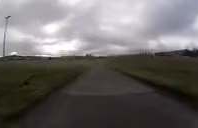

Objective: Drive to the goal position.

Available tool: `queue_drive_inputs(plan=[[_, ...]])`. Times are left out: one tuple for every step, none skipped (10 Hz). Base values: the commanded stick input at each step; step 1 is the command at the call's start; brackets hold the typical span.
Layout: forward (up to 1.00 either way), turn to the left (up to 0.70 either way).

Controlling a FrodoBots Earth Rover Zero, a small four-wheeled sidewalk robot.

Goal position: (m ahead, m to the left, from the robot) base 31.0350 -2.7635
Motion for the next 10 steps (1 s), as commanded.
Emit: queue_drive_inputs(plan=[[1.00, 0.00], [1.00, 0.00], [1.00, 0.00], [1.00, 0.00], [1.00, 0.00], [1.00, 0.00], [1.00, 0.00], [1.00, 0.00], [1.00, 0.00], [1.00, 0.00]])
